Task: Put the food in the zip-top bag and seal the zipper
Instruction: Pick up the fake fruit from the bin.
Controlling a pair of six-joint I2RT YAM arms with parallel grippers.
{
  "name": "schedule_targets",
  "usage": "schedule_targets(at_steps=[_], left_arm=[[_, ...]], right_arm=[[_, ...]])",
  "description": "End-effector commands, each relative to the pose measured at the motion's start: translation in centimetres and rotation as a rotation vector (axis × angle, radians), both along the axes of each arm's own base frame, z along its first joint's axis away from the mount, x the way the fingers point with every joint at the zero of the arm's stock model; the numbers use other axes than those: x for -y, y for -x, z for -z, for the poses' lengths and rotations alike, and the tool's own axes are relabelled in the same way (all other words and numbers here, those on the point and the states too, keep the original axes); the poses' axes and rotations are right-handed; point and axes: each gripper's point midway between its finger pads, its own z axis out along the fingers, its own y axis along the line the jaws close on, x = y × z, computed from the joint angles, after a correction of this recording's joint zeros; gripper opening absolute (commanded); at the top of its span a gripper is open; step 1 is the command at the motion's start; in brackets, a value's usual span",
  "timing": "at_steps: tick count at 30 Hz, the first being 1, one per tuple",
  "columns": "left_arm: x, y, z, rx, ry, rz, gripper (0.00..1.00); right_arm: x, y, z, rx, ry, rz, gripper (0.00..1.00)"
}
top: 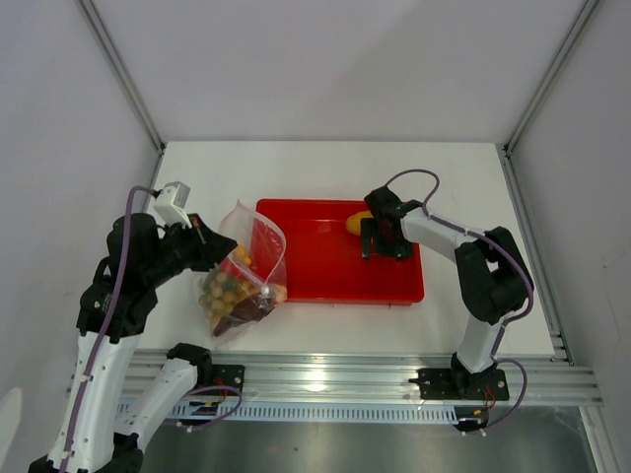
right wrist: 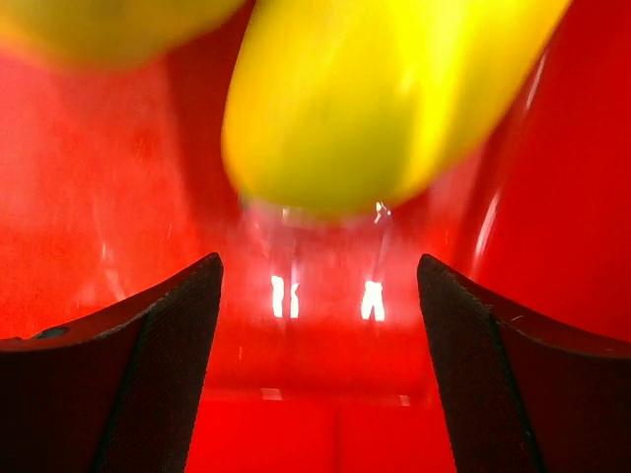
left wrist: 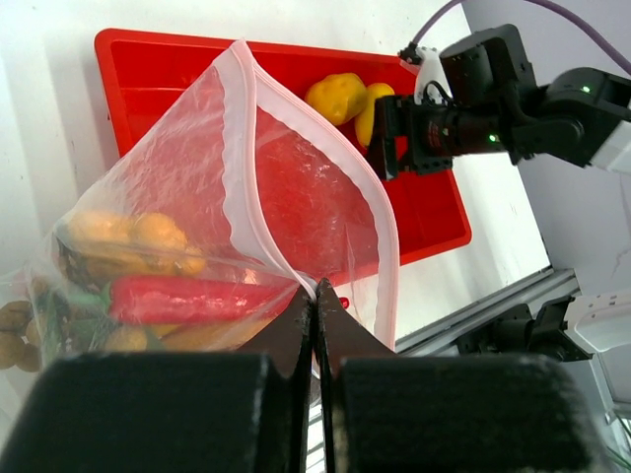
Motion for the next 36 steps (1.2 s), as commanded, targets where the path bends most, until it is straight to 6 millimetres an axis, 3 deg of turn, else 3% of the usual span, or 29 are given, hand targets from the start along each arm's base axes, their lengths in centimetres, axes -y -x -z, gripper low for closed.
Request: schedule_targets(at_steps=[1, 16, 24, 36], left_arm=[[0.1, 0.0, -0.9, 0.06, 0.004, 0.015, 0.01], [0.5, 0.7, -1.0, 0.057, 0.016, 0.04, 0.01], [0.7, 1.1, -0.8, 0.052, 0.029, 0.056, 0.01], [0.8, 1.0, -0.1, 0.04, 0.026, 0.058, 0.01]], right_arm=[[-1.4, -3.8, -0.7, 0.102, -0.063, 0.045, 0.84], [0.2, -7.7, 0.8, 0.193, -0.029, 0.159, 0.89], [0.7, -9.1, 2.0, 0.251, 0.004, 0.201, 0.82], [0.3, -9.4, 2.3, 0.264, -0.023, 0.199, 0.33]])
